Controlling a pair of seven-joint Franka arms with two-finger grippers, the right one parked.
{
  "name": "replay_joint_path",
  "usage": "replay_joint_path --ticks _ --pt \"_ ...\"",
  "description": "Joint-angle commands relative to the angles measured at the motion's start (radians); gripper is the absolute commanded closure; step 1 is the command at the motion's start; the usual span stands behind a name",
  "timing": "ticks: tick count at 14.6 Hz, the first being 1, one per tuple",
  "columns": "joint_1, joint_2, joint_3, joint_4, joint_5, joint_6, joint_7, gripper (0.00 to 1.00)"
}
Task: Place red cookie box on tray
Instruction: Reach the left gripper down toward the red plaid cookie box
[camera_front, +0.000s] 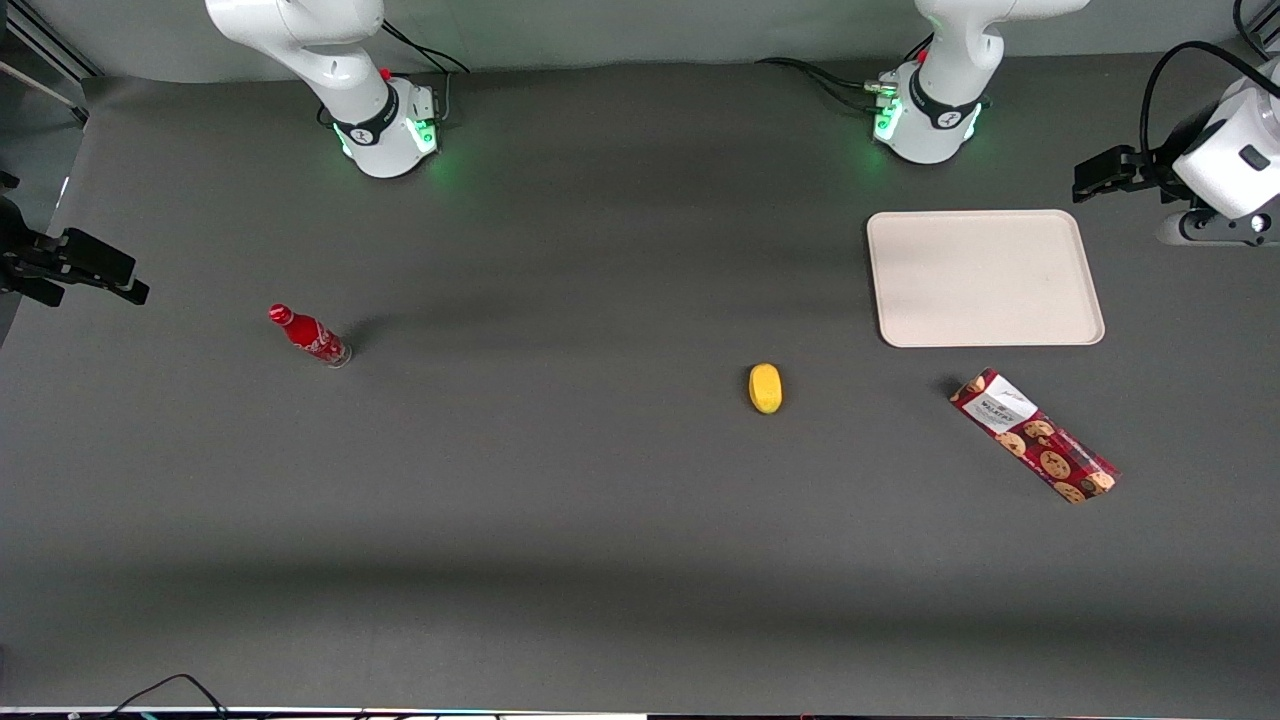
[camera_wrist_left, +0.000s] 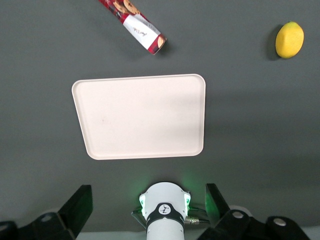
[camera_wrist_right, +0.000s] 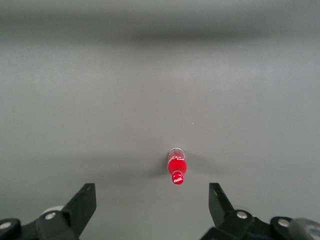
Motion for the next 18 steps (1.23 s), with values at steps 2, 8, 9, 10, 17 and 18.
replay_joint_path --ticks 2,8,9,10,17,18 --pt "0.002 0.049 0.000 0.085 0.004 -0.053 0.032 0.00" --pt "0.011 0.270 0.091 0.229 0.006 0.006 -0.101 0.00" --pt "0.011 0.316 0.117 0.229 0.001 0.052 -0.132 0.00" --pt "0.013 0.369 0.136 0.226 -0.002 0.101 -0.172 0.00" --pt "0.014 0.663 0.158 0.103 -0.128 0.569 -0.307 0.00" --pt "0.014 0.693 0.158 0.088 -0.149 0.650 -0.307 0.00"
